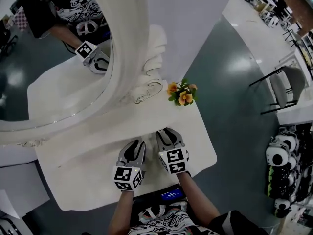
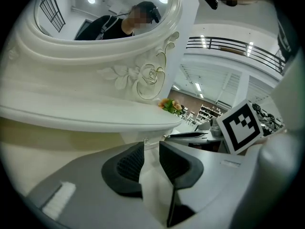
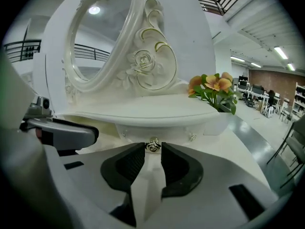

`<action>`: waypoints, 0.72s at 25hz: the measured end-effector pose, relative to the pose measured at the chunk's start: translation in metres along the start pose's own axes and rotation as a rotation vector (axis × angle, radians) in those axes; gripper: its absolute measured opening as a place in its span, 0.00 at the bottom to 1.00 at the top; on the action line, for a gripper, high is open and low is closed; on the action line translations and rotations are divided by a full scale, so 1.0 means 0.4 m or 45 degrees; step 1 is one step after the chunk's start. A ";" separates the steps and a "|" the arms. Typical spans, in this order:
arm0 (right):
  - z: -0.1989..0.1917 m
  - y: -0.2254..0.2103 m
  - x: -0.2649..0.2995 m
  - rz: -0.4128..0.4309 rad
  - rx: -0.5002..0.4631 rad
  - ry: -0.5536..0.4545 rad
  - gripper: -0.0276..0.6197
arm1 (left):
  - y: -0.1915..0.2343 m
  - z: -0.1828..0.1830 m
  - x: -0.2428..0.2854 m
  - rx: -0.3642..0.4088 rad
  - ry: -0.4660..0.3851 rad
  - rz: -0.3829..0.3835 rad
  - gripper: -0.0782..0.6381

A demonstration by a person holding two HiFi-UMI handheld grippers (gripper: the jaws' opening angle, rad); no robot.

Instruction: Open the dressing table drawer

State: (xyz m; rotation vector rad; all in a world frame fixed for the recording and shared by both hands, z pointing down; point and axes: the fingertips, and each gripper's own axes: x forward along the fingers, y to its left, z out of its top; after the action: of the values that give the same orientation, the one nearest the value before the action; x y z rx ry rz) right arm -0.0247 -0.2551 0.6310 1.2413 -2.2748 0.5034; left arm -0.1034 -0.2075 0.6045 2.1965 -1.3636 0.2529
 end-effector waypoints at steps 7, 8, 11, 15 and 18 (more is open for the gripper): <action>0.002 0.007 0.003 0.020 -0.035 0.010 0.20 | -0.013 -0.004 -0.008 -0.013 0.000 0.010 0.24; 0.000 0.007 0.001 0.023 -0.031 0.017 0.20 | -0.015 -0.005 -0.010 -0.014 0.001 0.012 0.24; -0.016 0.008 -0.016 0.023 -0.020 0.033 0.20 | -0.025 -0.011 -0.018 -0.012 0.003 0.011 0.24; -0.042 0.018 -0.053 0.027 -0.025 0.052 0.20 | -0.039 -0.017 -0.033 -0.004 0.003 0.010 0.24; -0.071 0.024 -0.086 0.027 -0.023 0.076 0.20 | -0.049 -0.018 -0.042 -0.004 -0.004 0.009 0.24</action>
State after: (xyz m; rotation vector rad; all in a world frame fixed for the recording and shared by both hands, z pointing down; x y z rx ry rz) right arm -0.0100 -0.2118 0.6333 1.1791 -2.2405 0.5199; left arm -0.0934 -0.1841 0.5968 2.1909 -1.3729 0.2502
